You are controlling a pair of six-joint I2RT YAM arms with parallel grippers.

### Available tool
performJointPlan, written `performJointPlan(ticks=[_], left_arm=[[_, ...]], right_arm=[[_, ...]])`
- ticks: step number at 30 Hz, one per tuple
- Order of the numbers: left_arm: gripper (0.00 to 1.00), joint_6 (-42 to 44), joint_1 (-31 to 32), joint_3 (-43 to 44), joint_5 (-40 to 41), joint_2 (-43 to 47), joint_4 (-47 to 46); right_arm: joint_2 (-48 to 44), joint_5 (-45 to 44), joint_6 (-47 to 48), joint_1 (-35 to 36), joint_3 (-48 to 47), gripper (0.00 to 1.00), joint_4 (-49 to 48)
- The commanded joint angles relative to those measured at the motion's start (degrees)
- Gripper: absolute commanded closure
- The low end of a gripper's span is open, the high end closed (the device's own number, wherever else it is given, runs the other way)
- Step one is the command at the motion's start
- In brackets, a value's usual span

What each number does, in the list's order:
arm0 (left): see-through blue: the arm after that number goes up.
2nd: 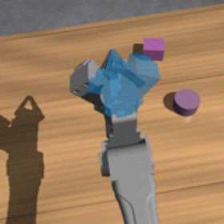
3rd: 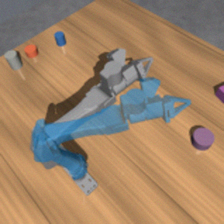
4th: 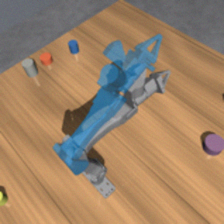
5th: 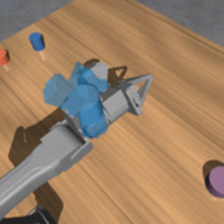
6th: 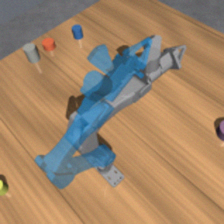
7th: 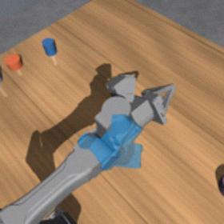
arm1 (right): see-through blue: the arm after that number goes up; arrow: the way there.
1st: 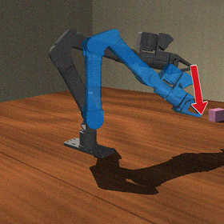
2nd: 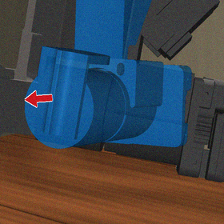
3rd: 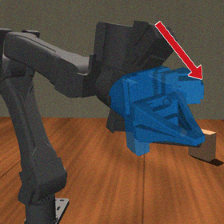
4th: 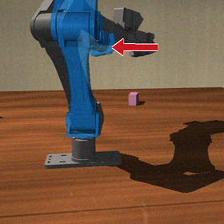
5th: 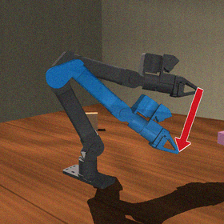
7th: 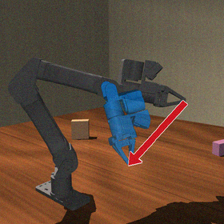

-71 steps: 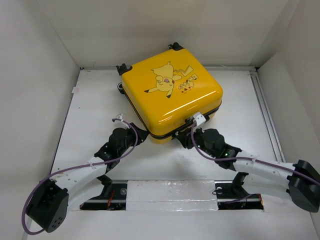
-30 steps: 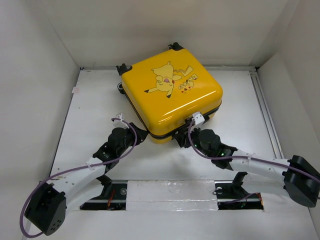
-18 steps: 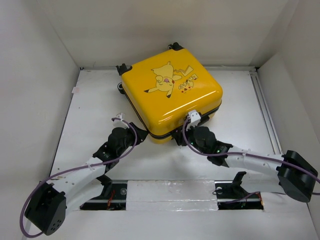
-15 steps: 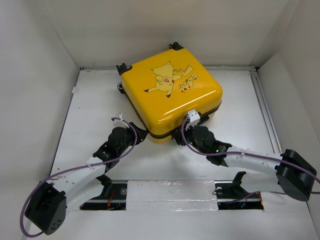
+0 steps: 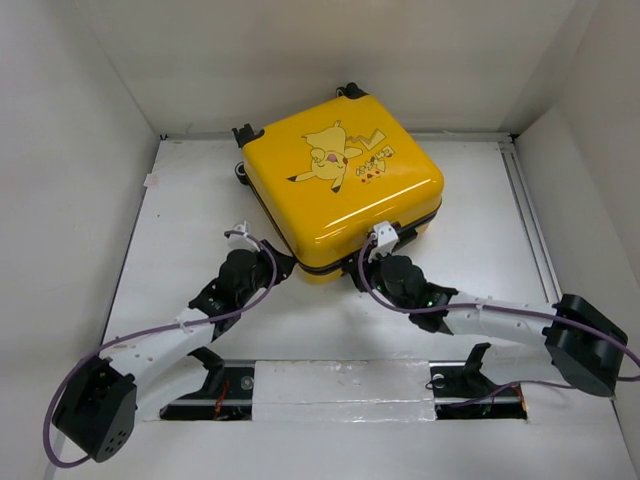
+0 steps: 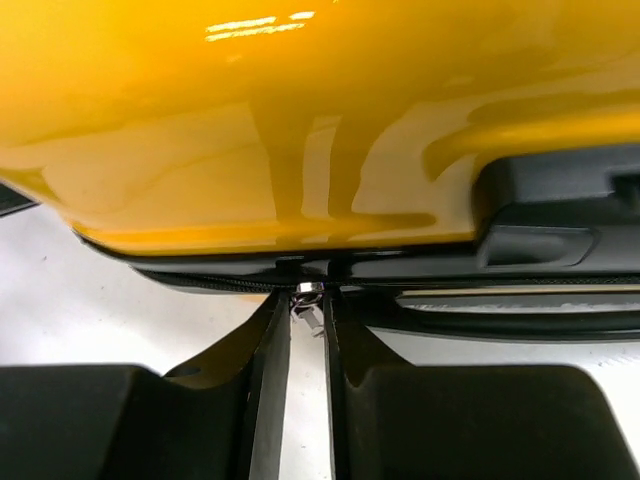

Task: Pack the luggage

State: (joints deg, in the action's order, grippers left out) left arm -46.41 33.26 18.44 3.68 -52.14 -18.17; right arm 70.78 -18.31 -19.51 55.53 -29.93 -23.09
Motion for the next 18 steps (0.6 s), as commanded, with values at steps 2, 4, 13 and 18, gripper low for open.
performJointPlan(ticks=[2,4,13,18], left_arm=[[0.7,-0.52,3.9,6.86,-3.09,-3.22,-10.04],[0.7,0.88,7.51,8.54,-0.1,-4.81,-10.04],[0.7,-0.43,17.98,13.72,2.64,-11.66,-13.2],[0.68,-0.95,20.09,14.43,4.92,-9.92,-8.99]], right_arm=[[0.41,2.82,-1.58,4.05,1.01,1.0,-4.33],[1.71,3.98,-2.2,8.26,1.02,1.0,-4.95],[4.63,1.18,-5.18,20.32,-1.44,1.0,-6.44],[2.35,-6.03,-5.89,20.32,1.1,1.0,-6.44]])
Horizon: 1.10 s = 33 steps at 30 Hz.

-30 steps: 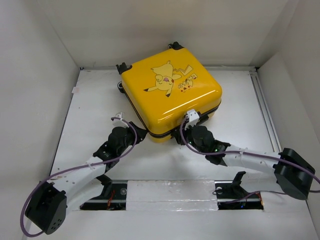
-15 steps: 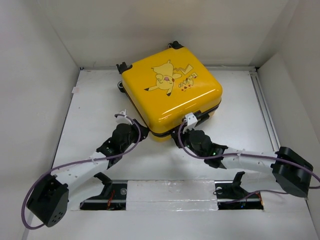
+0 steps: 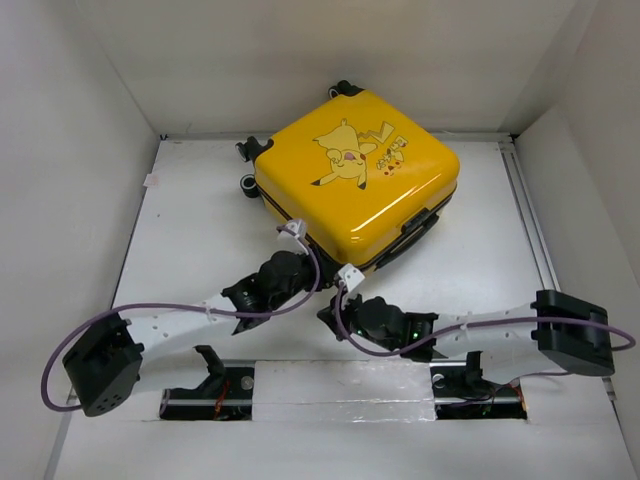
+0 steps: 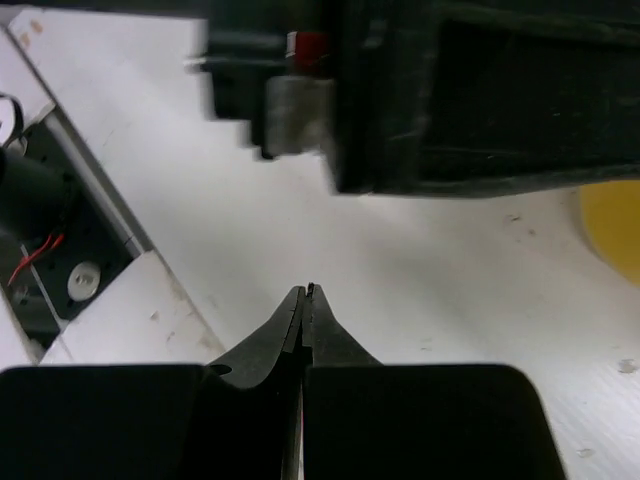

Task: Pack the luggage

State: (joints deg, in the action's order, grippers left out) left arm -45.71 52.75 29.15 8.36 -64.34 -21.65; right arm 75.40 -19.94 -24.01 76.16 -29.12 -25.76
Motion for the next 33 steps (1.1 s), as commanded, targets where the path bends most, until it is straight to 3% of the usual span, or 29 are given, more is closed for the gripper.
performJointPlan(ticks=[1,4,8,11,13,14,16,17,18,22,26,30,33], left_arm=[[0.67,-2.36,0.6,3.12,2.86,4.29,-2.9],[0.61,-3.06,0.6,1.18,8.06,8.25,1.33],[0.38,-5.96,-1.15,-2.16,16.5,17.72,6.79],[0.3,-6.58,-3.44,-2.87,20.19,20.65,6.8],[0.28,-6.58,-5.46,-2.87,22.05,21.18,5.93],[0.28,-6.06,-6.51,-2.17,21.53,21.18,5.92],[0.28,-6.05,-10.81,0.29,20.83,18.9,5.92],[0.26,-6.05,-12.83,0.99,19.69,18.2,5.92],[0.23,-6.92,-15.2,1.52,18.55,17.5,5.22],[0.17,-12.19,-35.81,0.39,3.27,14.61,-3.64],[0.06,-19.05,-48.58,2.66,-9.21,6.98,-11.91],[0.01,-18.27,-54.76,15.91,-18.07,-8.32,-10.62],[0.01,-22.2,-55.48,22.16,-24.34,-20.07,-13.4]], right_arm=[[-4.45,-5.62,-1.39,-0.31,0.99,1.0,-2.47],[-8.58,-7.12,-1.39,-0.31,1.61,1.0,1.83],[-12.55,-10.81,-2.7,-0.31,1.61,1.0,7.72],[-15.61,-13.09,-5.68,-0.31,2.14,0.98,11.24],[-17.12,-15.11,-7.8,-0.92,2.14,0.89,13.18],[-18.26,-15.73,-8.59,-1.8,2.14,0.74,13.89],[-18.79,-14.61,-10.53,-3.99,2.66,0.6,15.3],[-18.79,-13.81,-11.14,-4.87,2.67,0.5,15.3],[-18.27,-13.2,-11.15,-5.58,2.67,0.48,15.3],[-17.21,-10.83,-9.92,-6.2,1.44,0.47,15.3],[-16.68,-7.57,-9.92,-6.2,2.67,0.47,12.75],[-17.74,-6.25,-9.92,-6.2,5.12,0.47,10.65],[-19.05,-6.25,-9.21,-6.2,5.13,0.45,11.51]])
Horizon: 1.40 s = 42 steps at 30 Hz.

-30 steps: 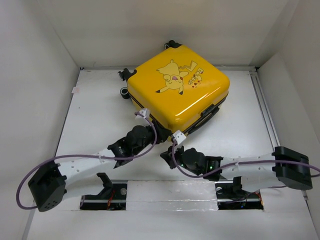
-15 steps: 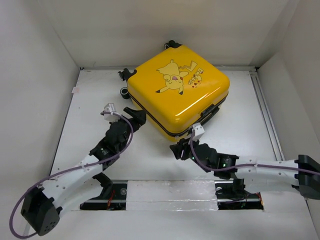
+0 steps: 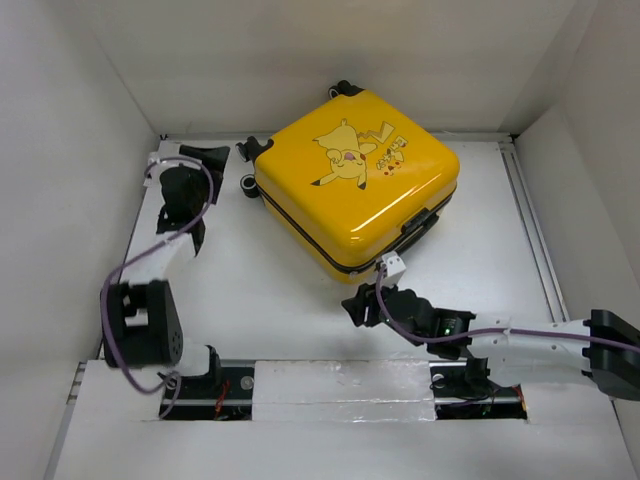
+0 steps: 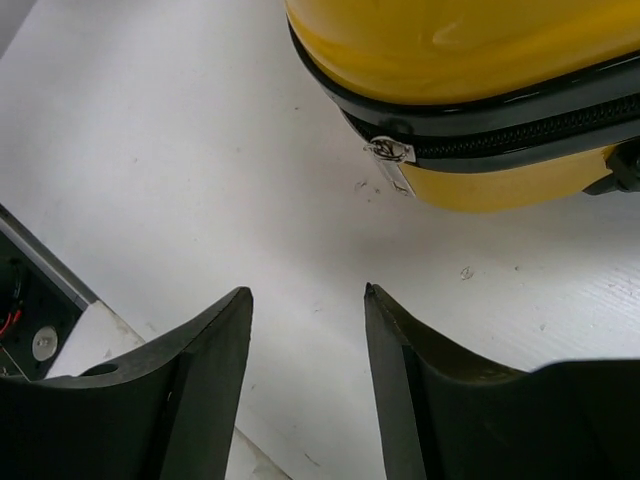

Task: Pack the luggage

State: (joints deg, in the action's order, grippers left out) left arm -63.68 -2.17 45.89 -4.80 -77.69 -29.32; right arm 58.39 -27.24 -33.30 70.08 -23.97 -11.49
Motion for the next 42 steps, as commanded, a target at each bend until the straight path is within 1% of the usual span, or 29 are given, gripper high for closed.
performJointPlan(ticks=[1,2,3,4,5,7,8,9,13,14,15,16,18,19,25,26,27,29,30,31,32,34,37,38,41,42], left_arm=[[0.01,-4.26,-0.55,7.27,-12.33,-9.47,-6.27],[0.01,-4.26,-0.55,9.72,-13.47,-12.19,-5.67],[0.01,-4.26,-0.55,15.14,-14.01,-17.01,-3.75],[0.01,-4.26,-0.55,16.85,-15.66,-18.88,-2.86],[0.01,-4.26,-0.55,18.08,-17.16,-20.64,-4.94],[0.01,-6.79,-0.55,20.54,-20.49,-24.85,-4.96],[0.01,-8.37,-0.55,20.56,-21.04,-25.83,-7.74],[0.01,-10.74,-0.55,20.56,-21.04,-26.63,-8.55],[0.01,-13.04,-0.55,22.48,-18.68,-29.18,-11.19],[0.01,-14.61,-0.55,23.62,-19.45,-30.66,-14.15],[0.01,-14.63,-0.55,24.15,-20.07,-31.55,-14.18],[0.03,-15.67,-0.03,24.16,-20.08,-32.25,-17.06],[0.08,-18.58,-0.02,25.3,-21.21,-34.36,-20.93],[0.13,-19.37,-0.02,25.3,-21.22,-34.98,-22.26],[0.2,-21.13,1.03,28.73,-20.69,-37.89,-22.27],[0.23,-23.31,1.03,28.73,-20.69,-38.67,-25.14],[0.33,-24.38,1.03,28.73,-21.21,-38.68,-26.65],[0.44,-25.18,1.03,29.25,-21.22,-39.29,-28.33],[0.6,-25.18,1.03,29.26,-21.22,-39.29,-28.34],[1.0,-25.18,1.03,30.04,-21.22,-39.29,-28.34],[1.0,-25.18,1.03,30.05,-21.22,-39.29,-28.34],[1.0,-22.74,0.5,28.92,-21.22,-37.63,-31.23],[1.0,-19.47,-0.55,22.6,-20.43,-31.75,-31.24],[1.0,-17.99,-1.25,16.75,-19.73,-27.73,-31.24],[1.0,-15.17,-1.25,7.49,-16.04,-21.21,-32.38],[1.0,-15.16,-1.25,1.37,-13.94,-17.36,-32.9]], right_arm=[[-2.57,0.27,0.08,-0.12,-0.03,0.45,-2.14],[-3.1,0.26,0.77,-0.12,-0.03,0.45,-2.14],[-4.24,0.26,1.39,-0.12,-0.03,0.45,-1.62],[-4.86,1.22,1.39,-0.12,-0.03,0.44,-1.61],[-5.39,1.23,1.39,-0.12,-0.03,0.44,-1.09],[-7.23,1.23,1.39,-0.12,-0.03,0.44,-0.2],[-7.76,1.23,1.39,-0.12,-0.03,0.44,0.32],[-8.46,1.23,1.39,-0.12,0.49,0.43,0.32],[-8.47,1.76,1.39,-0.12,0.5,0.43,0.85],[-8.47,0.71,0.87,-0.12,0.5,0.43,1.37],[-8.47,0.7,0.87,-0.12,0.5,0.43,1.38],[-8.47,0.18,0.87,-0.12,0.5,0.41,1.38],[-7.16,-0.52,-0.36,-0.12,0.5,0.41,2.69],[-7.15,-1.14,-0.97,-0.12,0.5,0.4,3.31],[-6.54,-1.14,-2.21,-0.12,-0.03,0.4,4.54],[-7.41,-1.14,-2.73,-0.12,-0.03,0.4,5.24],[-8.55,-1.14,-2.74,-0.12,-0.03,0.4,5.77],[-9.61,-2.8,-2.74,-0.12,0.58,0.39,6.38],[-9.61,-3.42,-2.74,-0.12,0.59,0.37,6.91],[-10.39,-3.95,-3.35,-0.12,0.59,0.37,7.79],[-10.4,-3.26,-3.35,-0.12,0.59,0.35,7.79],[-9.88,-0.72,-3.35,-3.19,-0.28,0.35,9.28],[-9.08,0.17,-2.03,-3.73,-0.82,0.36,11.57],[-9.08,0.17,-1.34,-4.42,-1.34,0.36,12.1],[-9.61,3.32,1.82,-6.18,-1.35,0.33,12.1],[-9.61,4.47,1.83,-6.8,-1.35,0.32,12.8]])
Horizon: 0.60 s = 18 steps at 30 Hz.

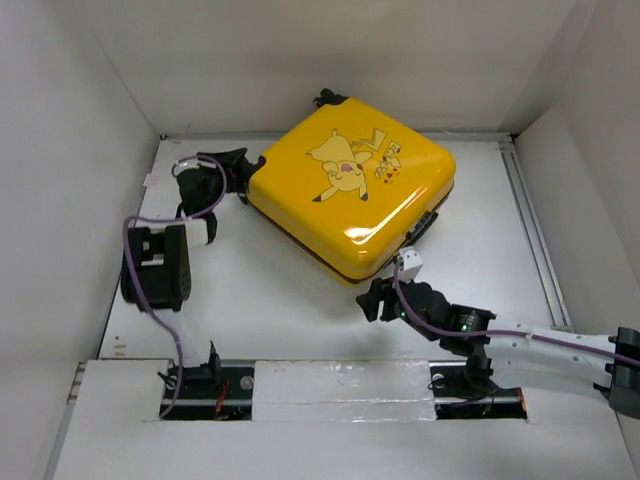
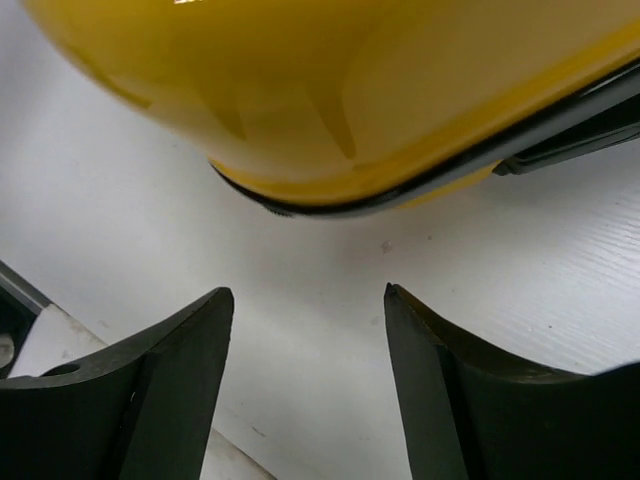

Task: Pack the luggage

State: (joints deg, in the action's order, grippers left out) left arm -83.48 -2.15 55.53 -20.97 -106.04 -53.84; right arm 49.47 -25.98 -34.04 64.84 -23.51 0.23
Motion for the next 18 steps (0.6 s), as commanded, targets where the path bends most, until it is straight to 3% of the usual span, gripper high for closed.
performJointPlan(ticks=[1,6,10,15,18], left_arm=[[1.0,4.64,-1.27,-11.2,2.25,12.42,-10.99],[1.0,4.64,-1.27,-21.94,2.87,20.42,-13.57],[1.0,7.71,-1.27,-28.44,5.05,32.87,-7.61],[1.0,13.42,-1.27,-23.99,9.37,40.2,7.23],[1.0,14.93,-1.27,-21.07,9.98,41.09,9.37]], right_arm=[[-0.69,4.17,2.58,-1.56,-1.81,0.32,1.78],[-5.42,1.73,0.82,-2.17,2.41,0.29,2.85],[-8.16,1.54,4.14,-5.86,2.41,0.29,0.83],[-8.16,3.46,6.01,-10.34,1.79,0.33,1.7],[-8.16,9.59,8.28,-13.14,4.25,0.36,-4.26]])
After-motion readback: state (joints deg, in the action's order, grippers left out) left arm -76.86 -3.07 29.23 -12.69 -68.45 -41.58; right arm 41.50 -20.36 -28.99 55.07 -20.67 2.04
